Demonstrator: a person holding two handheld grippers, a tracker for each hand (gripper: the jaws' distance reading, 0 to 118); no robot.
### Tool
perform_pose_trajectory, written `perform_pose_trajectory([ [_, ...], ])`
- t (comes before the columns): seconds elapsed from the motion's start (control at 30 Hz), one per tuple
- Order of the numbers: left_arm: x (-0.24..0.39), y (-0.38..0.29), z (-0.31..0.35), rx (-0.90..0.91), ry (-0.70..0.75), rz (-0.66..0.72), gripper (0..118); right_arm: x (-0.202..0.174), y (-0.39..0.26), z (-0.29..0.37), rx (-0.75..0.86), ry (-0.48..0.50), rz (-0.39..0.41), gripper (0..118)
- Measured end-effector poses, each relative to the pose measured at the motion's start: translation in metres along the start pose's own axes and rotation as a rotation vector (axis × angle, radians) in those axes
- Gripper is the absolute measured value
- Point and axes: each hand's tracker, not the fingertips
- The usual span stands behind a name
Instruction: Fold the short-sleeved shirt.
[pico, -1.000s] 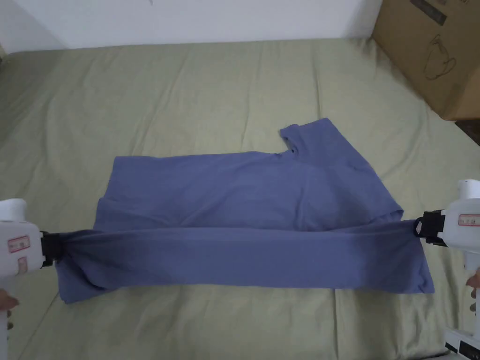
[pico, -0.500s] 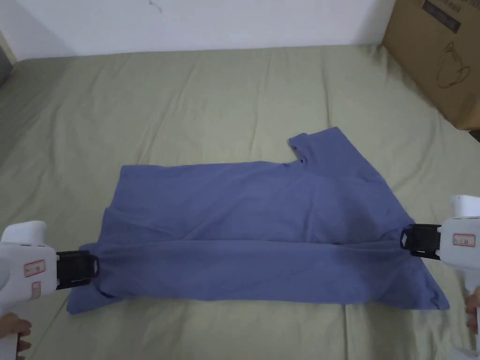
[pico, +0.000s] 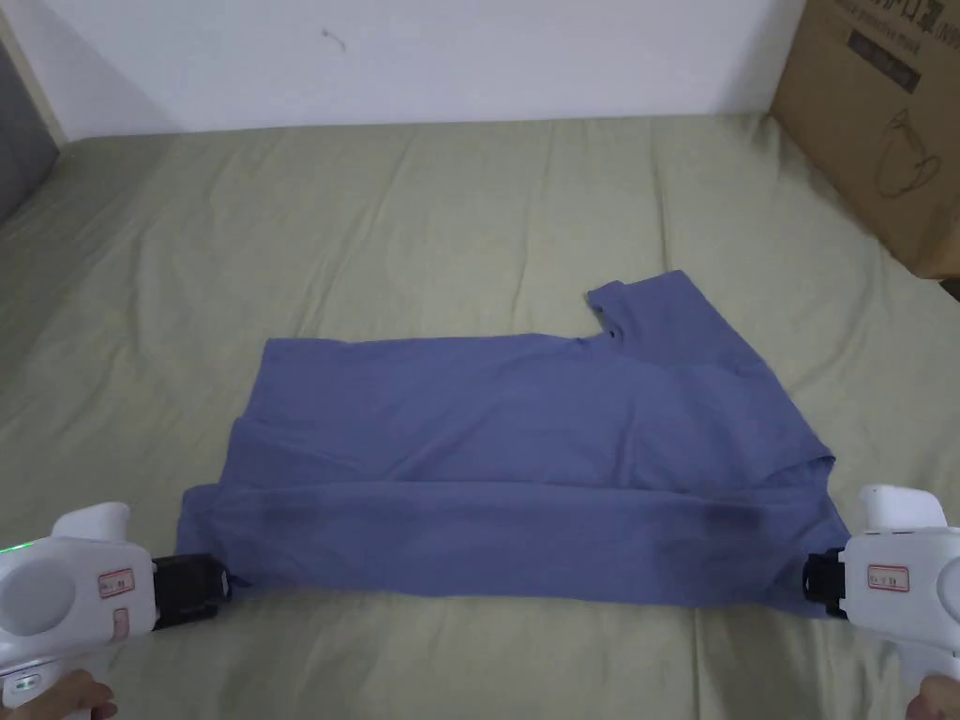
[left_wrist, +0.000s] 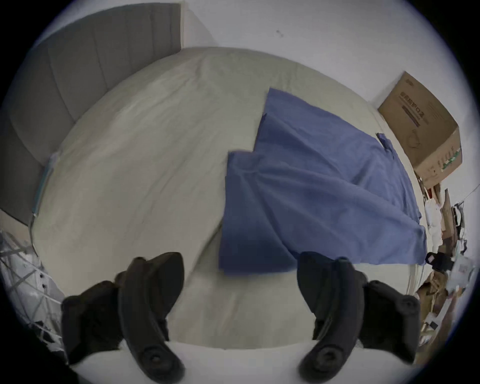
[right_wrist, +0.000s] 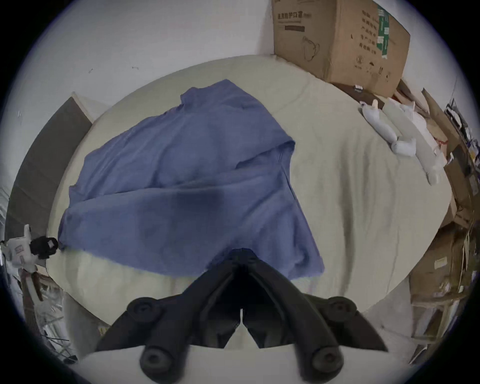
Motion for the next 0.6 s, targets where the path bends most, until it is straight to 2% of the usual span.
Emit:
perform_pose_trajectory([
  [0.03,0.001,-0.002,-0.008,-0.043,-0.017,-0.013,52,0.002,-0.002,0.000,-0.001,-0.008,-0.004,0],
  [0.07,0.002,-0.005,-0.017,-0.064,0.020,-0.040,37,0.006,-0.006,0.001,-0.004,-0.019,-0.006,0],
  [0.1,0.008,-0.010,-0.019,-0.052,0.170,-0.098,35,0.009,-0.007,0.001,-0.009,-0.025,-0.008,6],
  [0.13,0.012,-0.011,-0.016,-0.016,0.077,-0.116,31,0.012,-0.009,0.001,-0.013,-0.030,-0.010,25],
  [0.17,0.015,-0.008,-0.009,-0.024,0.087,-0.110,21,0.015,-0.010,0.003,-0.018,-0.037,-0.013,53],
  [0.2,0.015,-0.005,-0.004,-0.017,0.086,-0.119,9,0.018,-0.011,0.004,-0.022,-0.035,-0.020,86],
  [0.23,0.015,-0.004,-0.002,-0.018,0.080,-0.134,9,0.021,-0.012,0.004,-0.020,-0.034,-0.029,95],
  [0.4,0.019,-0.008,-0.005,-0.039,0.074,-0.142,9,0.032,-0.007,-0.015,-0.006,-0.035,-0.082,95],
  [0.47,0.022,-0.009,-0.005,-0.039,0.085,-0.149,9,0.030,-0.008,-0.038,-0.085,-0.085,-0.080,89],
  [0.5,0.024,-0.010,-0.004,-0.045,0.084,-0.154,9,0.029,-0.011,-0.046,-0.124,-0.096,-0.084,65],
  [0.53,0.023,-0.009,-0.006,-0.044,0.088,-0.162,9,0.025,-0.014,-0.046,-0.094,-0.080,-0.081,62],
  [0.57,0.024,-0.009,-0.004,-0.044,0.091,-0.169,9,0.018,-0.012,-0.036,-0.073,-0.124,-0.038,56],
  [0.6,0.025,-0.009,-0.003,-0.043,0.092,-0.175,9,0.011,-0.008,-0.029,-0.081,-0.097,0.015,32],
])
